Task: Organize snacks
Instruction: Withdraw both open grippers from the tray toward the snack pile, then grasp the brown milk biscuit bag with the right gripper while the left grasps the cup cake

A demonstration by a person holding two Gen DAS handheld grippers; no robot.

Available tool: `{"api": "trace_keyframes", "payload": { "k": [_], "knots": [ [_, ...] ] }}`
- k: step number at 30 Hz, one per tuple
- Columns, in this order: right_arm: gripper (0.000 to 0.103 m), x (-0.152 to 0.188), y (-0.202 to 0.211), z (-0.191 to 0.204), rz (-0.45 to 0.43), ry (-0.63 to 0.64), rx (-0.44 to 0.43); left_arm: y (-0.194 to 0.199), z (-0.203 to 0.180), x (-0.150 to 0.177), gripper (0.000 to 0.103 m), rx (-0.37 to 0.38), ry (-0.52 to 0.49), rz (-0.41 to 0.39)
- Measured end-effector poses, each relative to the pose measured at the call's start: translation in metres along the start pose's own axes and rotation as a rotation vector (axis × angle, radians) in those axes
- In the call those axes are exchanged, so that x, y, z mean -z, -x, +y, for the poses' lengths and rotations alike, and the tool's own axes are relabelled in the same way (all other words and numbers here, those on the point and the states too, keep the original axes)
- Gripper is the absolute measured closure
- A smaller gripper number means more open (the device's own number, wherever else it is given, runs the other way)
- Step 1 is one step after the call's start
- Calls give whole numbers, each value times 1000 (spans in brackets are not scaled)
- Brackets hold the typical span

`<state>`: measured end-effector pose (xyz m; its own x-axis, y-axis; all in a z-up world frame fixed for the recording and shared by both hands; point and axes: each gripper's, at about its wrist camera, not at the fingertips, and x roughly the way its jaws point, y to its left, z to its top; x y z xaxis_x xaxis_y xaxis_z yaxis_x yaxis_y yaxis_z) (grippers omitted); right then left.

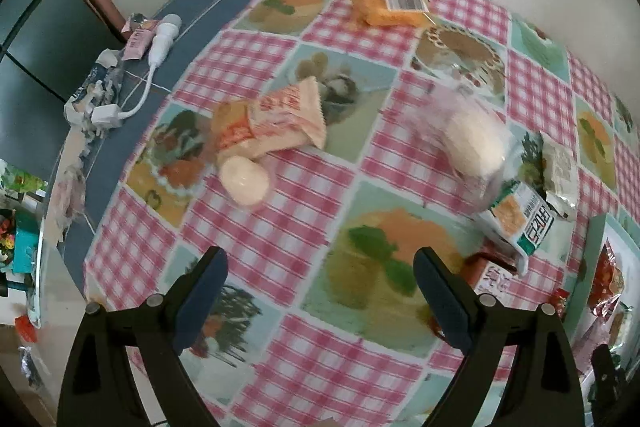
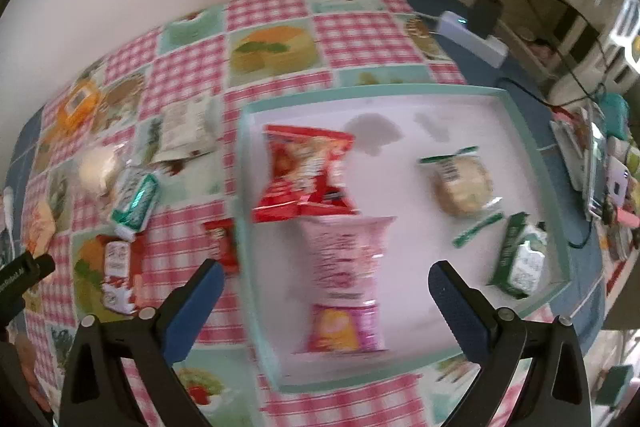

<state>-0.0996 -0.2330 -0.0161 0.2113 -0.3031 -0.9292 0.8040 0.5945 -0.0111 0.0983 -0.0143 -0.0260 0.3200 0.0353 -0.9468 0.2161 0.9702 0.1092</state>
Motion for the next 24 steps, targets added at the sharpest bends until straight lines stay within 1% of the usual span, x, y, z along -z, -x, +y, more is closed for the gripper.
{"api": "trace_keyframes", "payload": {
  "k": [5,13,24],
  "knots": [
    [0,4,1,20,13,-13,-45,2,24,-6,9,-9,34,-15],
    [0,9,-1,54,24,1,-105,-8,63,-13,9,-16,120,5],
    [0,13,-17,91,64,17,-133,-19,97,-20,9,8,169,17]
  ]
}}
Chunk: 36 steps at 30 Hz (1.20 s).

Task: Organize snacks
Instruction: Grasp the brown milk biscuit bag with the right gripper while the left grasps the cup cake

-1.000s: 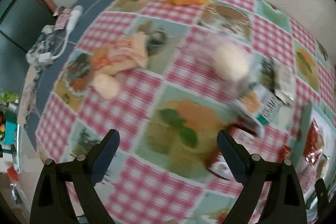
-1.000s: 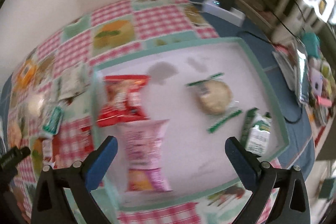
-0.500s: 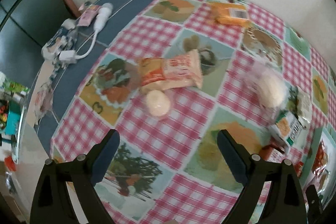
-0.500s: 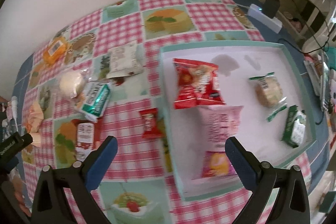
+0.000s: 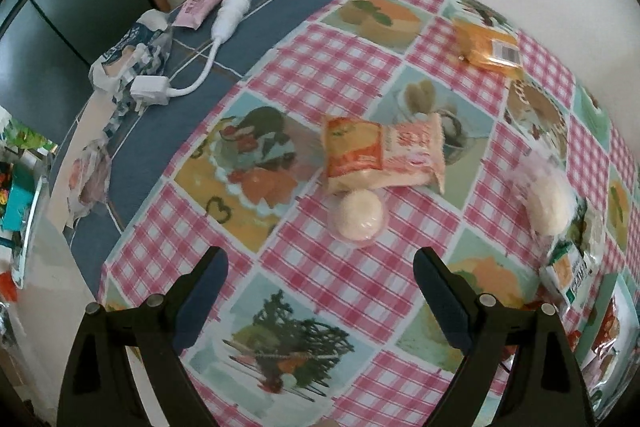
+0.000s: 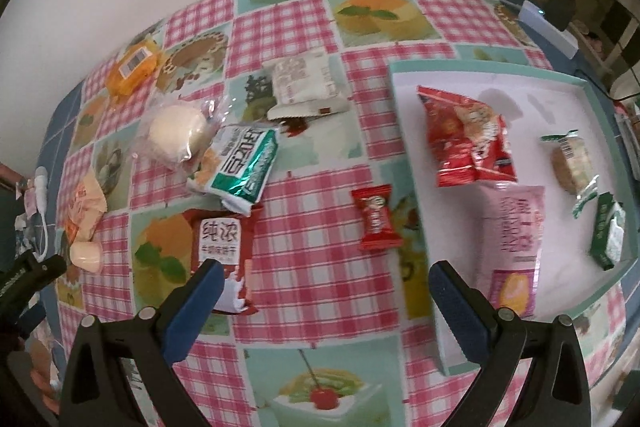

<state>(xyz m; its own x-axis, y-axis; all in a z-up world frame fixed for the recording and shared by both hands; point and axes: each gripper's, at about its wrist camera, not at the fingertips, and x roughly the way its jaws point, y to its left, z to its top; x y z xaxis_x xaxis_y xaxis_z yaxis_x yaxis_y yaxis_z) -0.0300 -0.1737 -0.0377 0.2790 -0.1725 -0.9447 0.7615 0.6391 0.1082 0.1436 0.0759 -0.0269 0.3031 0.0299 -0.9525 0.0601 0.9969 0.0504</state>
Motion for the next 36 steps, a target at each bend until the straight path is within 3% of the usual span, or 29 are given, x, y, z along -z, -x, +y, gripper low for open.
{"api": "trace_keyframes", "payload": {
  "k": [9,14,22,30,36],
  "knots": [
    [0,0,-21,24,38,6,-18,-29,50,-9,9,-22,115,43],
    [0,-1,-30,34,53,5,-21,-36,58,-13,9,20,128,56],
    [0,-3,-45,53,72,30,-33,-34,20,-21,9,116,31,35],
    [0,-3,-61,62,91,54,-13,-49,-17,-18,9,42,-69,-26],
    [0,-4,-70,76,67,91,27,-63,-28,-16,9,40,-110,-51]
  ]
}}
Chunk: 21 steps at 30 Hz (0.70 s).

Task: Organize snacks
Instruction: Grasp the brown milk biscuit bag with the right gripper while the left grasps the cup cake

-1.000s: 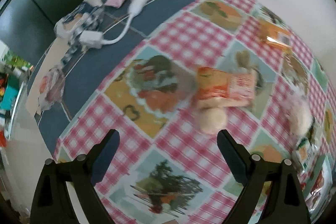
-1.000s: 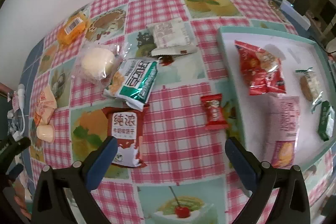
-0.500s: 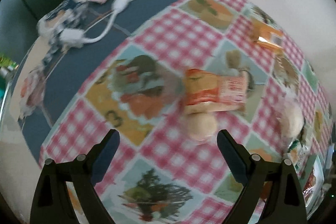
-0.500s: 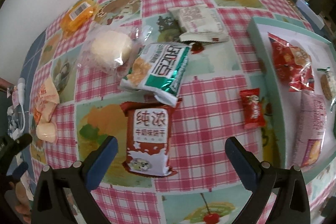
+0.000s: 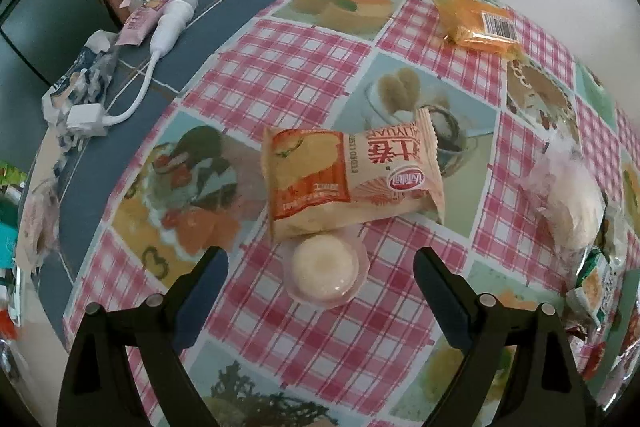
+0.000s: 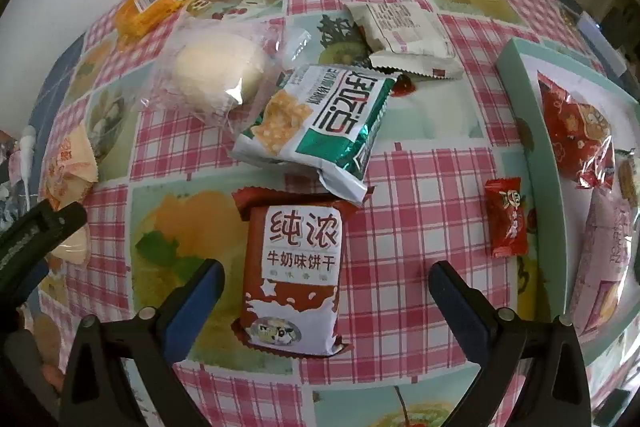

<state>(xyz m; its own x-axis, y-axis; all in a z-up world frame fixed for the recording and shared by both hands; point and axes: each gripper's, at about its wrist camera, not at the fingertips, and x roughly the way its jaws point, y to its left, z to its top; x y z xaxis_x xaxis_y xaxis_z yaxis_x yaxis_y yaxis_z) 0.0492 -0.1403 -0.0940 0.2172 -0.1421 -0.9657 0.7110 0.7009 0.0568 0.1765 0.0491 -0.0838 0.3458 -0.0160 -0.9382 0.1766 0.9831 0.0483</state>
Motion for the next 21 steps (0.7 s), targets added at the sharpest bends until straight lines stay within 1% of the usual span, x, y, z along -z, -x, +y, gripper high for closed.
{"api": "trace_keyframes", "payload": {
  "k": [2,5,7,9,13,16,18,19,20,21],
  "knots": [
    [0,0,-2,4,-7,12,14,-3,0,-1,9,-8,2,-13],
    [0,1,-5,11,-12,37,35,-8,-1,-2,9,-11,-3,-4],
    [0,3,-8,19,-10,57,38,-12,-4,-2,9,3,0,21],
    [0,4,-9,27,-10,77,37,-15,-5,0,9,24,8,28],
    [0,14,-9,39,-17,114,48,-20,-9,-1,9,4,-12,24],
    [0,17,-9,42,-18,116,46,-18,-11,0,9,0,-16,16],
    [6,18,-7,42,-30,117,46,-19,-9,1,10,-10,-19,12],
    [13,17,-3,39,-39,119,46,-17,-10,2,12,-16,-19,9],
    [22,17,0,40,-53,124,45,-14,-12,3,17,-24,-20,4],
    [32,17,3,39,-63,131,44,-13,-12,2,27,-26,-20,-4]
  ]
}}
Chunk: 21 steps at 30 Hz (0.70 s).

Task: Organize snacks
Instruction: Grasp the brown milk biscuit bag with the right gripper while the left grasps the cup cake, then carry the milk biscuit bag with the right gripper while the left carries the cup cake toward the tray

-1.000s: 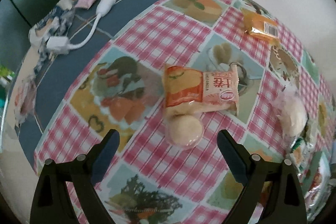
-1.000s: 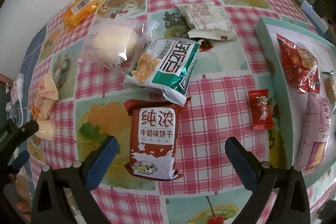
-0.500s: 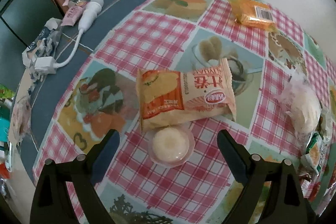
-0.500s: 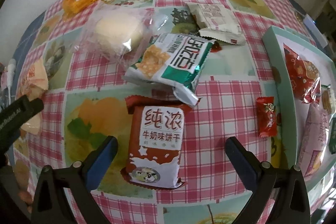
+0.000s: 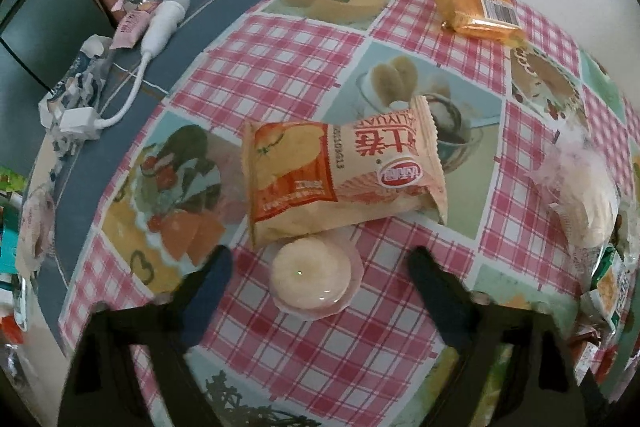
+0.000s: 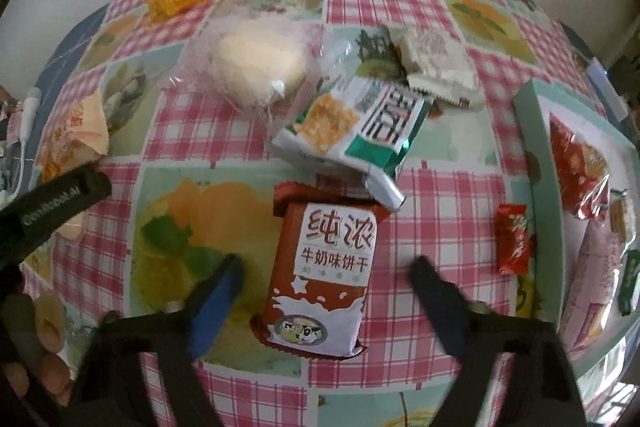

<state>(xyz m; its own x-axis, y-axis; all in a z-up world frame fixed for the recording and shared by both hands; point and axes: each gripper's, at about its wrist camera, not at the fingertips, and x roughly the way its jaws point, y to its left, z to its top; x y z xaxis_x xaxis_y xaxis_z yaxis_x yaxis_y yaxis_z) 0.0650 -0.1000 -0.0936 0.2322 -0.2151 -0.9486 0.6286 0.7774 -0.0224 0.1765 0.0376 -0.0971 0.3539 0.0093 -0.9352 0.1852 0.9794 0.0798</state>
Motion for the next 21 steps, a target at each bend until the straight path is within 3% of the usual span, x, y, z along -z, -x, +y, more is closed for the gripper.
{"api": "trace_keyframes", "payload": {
  "k": [3,6,8,10,21],
  "knots": [
    [49,-1,5,-2,-7,3,-2,4,1,0,47,-27,-5,-10],
    [56,-1,6,-5,-2,4,-12,4,1,-1,61,-20,-6,-9],
    [60,-1,6,-4,1,8,-9,5,-1,-1,62,-28,-11,-10],
    [61,-1,6,-4,6,9,-15,7,2,0,66,-39,-15,-17],
    [61,2,20,-23,5,5,-46,20,4,7,66,4,-10,12]
  ]
}}
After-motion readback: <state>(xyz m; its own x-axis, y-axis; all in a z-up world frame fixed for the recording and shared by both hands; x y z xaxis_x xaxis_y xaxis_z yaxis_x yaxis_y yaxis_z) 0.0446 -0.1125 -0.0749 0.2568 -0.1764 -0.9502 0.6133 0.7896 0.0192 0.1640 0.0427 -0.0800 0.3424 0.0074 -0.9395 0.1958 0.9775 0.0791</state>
